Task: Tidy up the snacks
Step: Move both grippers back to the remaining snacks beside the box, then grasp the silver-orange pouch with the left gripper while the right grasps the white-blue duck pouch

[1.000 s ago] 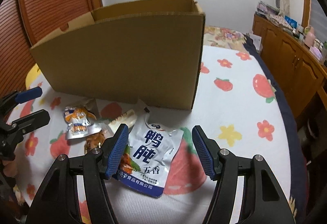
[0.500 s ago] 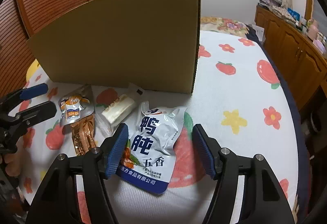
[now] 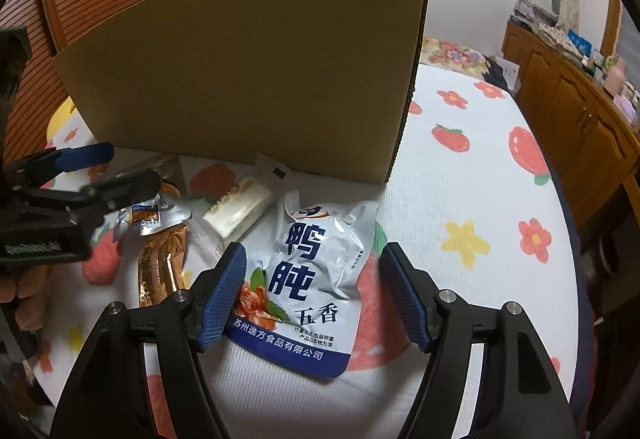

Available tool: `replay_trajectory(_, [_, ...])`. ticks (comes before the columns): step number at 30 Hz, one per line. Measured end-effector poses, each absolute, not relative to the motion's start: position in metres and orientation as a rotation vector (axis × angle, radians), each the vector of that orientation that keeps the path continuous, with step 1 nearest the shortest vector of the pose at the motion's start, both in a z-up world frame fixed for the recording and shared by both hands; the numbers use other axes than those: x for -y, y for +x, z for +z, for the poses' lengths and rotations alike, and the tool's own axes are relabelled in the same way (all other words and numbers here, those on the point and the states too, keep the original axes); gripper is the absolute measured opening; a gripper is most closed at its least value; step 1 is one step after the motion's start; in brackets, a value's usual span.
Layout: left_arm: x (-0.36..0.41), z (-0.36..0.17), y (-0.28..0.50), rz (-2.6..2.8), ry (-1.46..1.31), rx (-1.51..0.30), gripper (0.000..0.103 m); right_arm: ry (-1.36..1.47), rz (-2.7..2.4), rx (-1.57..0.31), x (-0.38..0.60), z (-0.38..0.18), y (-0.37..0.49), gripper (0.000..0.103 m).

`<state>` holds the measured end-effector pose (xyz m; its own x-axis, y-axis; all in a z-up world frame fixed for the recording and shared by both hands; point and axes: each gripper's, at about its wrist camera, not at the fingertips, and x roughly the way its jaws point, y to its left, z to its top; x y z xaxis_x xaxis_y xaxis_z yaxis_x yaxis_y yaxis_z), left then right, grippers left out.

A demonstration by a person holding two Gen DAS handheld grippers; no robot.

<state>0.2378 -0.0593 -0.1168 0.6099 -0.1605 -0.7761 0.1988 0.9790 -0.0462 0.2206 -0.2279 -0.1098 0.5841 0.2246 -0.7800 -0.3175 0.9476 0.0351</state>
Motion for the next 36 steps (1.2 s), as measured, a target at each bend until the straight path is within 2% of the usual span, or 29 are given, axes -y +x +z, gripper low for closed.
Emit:
replay_trajectory(14, [0.025,-0.119,0.218,-0.228,0.029,-0.95,0.093,-0.111,0.317,-0.893,0.226,-0.108,0.219,0.072])
replay_trajectory(24, [0.03,-0.115,0.22,-0.261,-0.051,-0.953,0.091,-0.113,0.316,-0.893,0.226,-0.109,0.219,0.072])
replay_trajectory(26, [0.035,-0.115,0.22,-0.26,-0.044,-0.949,0.086,-0.112,0.316,-0.893,0.226,-0.109,0.219,0.072])
replay_trajectory(31, [0.05,-0.114,0.217,-0.242,0.029,-0.928,0.057,-0.113,0.316,-0.893,0.226,-0.109,0.219,0.072])
replay_trajectory(33, [0.049,-0.114,0.219,-0.253,0.028,-0.931,0.055,-0.112,0.316,-0.893,0.226,-0.109,0.219,0.072])
replay_trajectory(36, [0.045,-0.111,0.219,-0.262,0.017,-0.931,0.047,-0.114,0.316,-0.894,0.226,-0.109,0.219,0.072])
